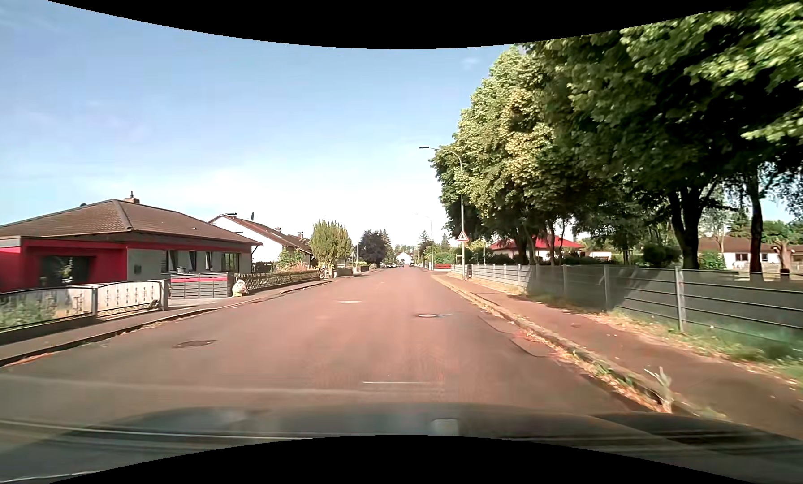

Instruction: Follow the waypoints while adhering to traffic rules and regulations

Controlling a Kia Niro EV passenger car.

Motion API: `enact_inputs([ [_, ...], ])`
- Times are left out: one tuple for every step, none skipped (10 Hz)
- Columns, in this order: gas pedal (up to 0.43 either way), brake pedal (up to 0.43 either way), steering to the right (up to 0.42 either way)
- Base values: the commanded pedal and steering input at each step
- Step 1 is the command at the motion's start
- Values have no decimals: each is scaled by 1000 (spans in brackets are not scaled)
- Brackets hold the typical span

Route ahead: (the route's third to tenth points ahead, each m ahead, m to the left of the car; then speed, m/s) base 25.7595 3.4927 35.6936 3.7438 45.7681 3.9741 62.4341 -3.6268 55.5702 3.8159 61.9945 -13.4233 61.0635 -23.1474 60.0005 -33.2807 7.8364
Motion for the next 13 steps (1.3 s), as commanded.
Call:
enact_inputs([
  [0,0,1],
  [0,0,0],
  [0,0,0],
  [0,0,0],
  [0,0,0],
  [0,0,-3],
  [0,0,-6],
  [0,0,-7],
  [0,0,-7],
  [0,0,-6],
  [0,0,-5],
  [0,0,-5],
  [0,0,-5],
])
